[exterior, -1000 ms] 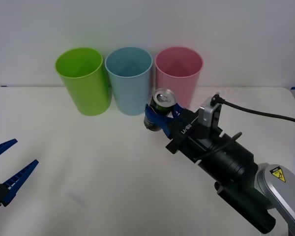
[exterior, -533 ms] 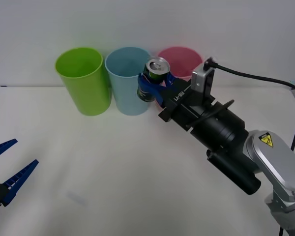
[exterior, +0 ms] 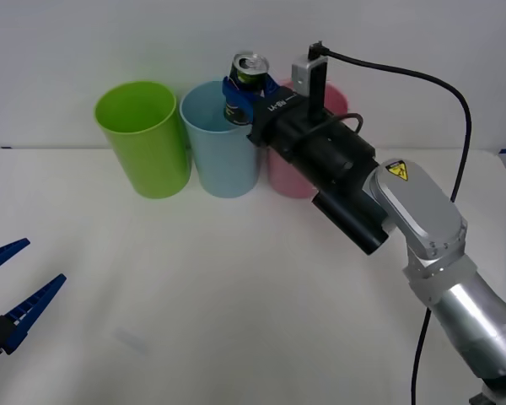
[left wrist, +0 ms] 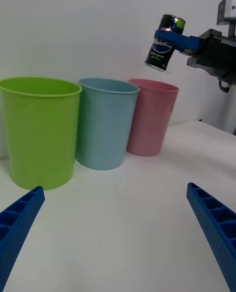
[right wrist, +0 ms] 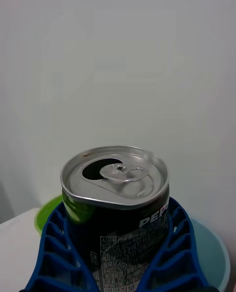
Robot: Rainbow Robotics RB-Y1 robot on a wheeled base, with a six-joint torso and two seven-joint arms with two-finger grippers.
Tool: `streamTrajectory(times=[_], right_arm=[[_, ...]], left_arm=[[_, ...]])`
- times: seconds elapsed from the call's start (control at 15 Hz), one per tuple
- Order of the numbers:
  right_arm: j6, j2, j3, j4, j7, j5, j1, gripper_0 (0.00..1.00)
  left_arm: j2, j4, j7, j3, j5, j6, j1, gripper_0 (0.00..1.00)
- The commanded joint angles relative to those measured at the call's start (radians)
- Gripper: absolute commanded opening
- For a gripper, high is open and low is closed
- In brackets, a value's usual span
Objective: Grasp the object on the table and drop it into the matching bin: aluminum can to the light blue bin, PET bottle to the pink bin.
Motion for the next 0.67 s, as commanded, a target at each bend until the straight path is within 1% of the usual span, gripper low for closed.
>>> streamTrajectory(times=[0.07,0.33,0.67], right_arm=[[0.004,0.066,-0.027,0.151,-0.002,0.024,-0.1,0.0],[0.006,0.155,-0.065,0.324,0.009,0.064,-0.213,0.0],[0.004,0.224,-0.106,0.475,0.038,0.104,-0.302,0.0]], left_arm=[[0.0,0.0,0.0,0.0,0.0,0.0,0.0,1.0],[0.0,0.0,0.0,0.0,0.0,0.0,0.0,1.0],[0.0,0.0,0.0,0.0,0.0,0.0,0.0,1.0]])
